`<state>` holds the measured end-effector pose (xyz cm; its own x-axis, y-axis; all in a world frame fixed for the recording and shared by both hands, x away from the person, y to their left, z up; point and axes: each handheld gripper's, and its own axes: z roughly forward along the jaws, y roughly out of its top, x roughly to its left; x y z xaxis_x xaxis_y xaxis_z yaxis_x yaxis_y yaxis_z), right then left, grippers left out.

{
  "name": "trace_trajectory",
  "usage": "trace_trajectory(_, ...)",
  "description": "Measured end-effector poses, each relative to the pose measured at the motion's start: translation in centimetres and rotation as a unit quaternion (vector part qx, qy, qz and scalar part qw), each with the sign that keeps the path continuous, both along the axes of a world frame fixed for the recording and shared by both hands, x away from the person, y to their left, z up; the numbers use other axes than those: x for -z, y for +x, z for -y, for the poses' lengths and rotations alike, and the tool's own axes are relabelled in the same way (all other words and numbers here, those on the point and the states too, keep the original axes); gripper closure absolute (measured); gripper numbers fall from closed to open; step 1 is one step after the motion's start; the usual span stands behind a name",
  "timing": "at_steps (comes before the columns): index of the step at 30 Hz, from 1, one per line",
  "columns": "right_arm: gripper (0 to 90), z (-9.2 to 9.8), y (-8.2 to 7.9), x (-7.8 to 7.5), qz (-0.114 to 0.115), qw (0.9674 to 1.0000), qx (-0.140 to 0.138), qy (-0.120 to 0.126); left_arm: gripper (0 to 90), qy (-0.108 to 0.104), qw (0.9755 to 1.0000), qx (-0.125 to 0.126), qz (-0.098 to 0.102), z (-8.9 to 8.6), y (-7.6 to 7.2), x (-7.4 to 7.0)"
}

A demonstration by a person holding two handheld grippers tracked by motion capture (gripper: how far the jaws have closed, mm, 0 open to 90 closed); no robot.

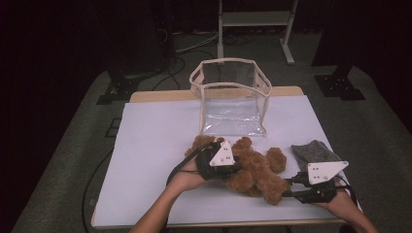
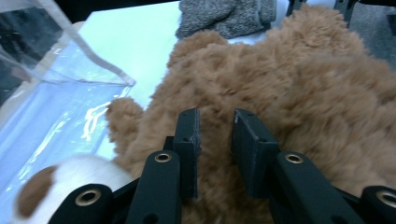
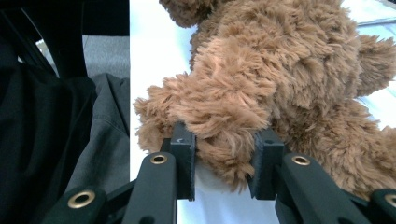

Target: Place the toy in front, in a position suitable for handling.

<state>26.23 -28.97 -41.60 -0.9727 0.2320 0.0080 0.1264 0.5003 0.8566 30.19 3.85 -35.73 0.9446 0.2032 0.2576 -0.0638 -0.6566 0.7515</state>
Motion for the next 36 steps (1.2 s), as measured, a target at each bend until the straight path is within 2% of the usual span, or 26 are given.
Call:
trace_trajectory(7,67.0,0.2,-0.2,-0.6,0.007,0.9996,-0.006,-0.028,67.1,-0.001,0.9999,-0.014,0.003,-2.1,0.2,-0.8)
trace_trajectory(12,67.0,0.2,-0.5,-0.4,0.008,0.9995,-0.006,-0.03,67.1,-0.012,0.9998,-0.016,-0.007,-3.4,0.7,-1.2)
trace_trajectory(16,67.0,0.1,-0.5,-0.5,0.017,0.9991,-0.011,-0.036,66.4,-0.017,0.9995,-0.026,-0.004,-4.2,1.1,-1.7)
trace_trajectory(20,66.7,0.0,-0.5,-0.5,0.02,0.9987,-0.018,-0.044,65.0,-0.01,0.9995,-0.029,-0.005,-5.0,1.8,-2.2)
trace_trajectory(22,66.6,0.0,-0.6,-0.6,0.024,0.9984,-0.019,-0.047,64.2,-0.006,0.9994,-0.031,-0.016,-5.2,2.1,-1.8)
trace_trajectory(26,66.7,-0.4,-0.2,-1.1,0.041,0.9971,-0.02,-0.061,63.2,0.023,0.9984,-0.036,-0.037,-5.6,2.1,-0.4)
trace_trajectory(29,66.7,-0.8,0.3,-1.8,0.052,0.9954,-0.024,-0.077,64.6,0.015,0.9976,-0.032,-0.059,-6.5,1.6,0.3)
trace_trajectory(32,66.7,-1.0,1.0,-2.7,0.059,0.9936,-0.024,-0.094,64.6,0.007,0.9971,-0.027,-0.071,-7.1,0.8,1.2)
trace_trajectory(36,66.7,-1.5,1.7,-4.0,0.082,0.9886,-0.024,-0.124,64.2,0.003,0.9969,-0.025,-0.074,-7.3,0.4,1.4)
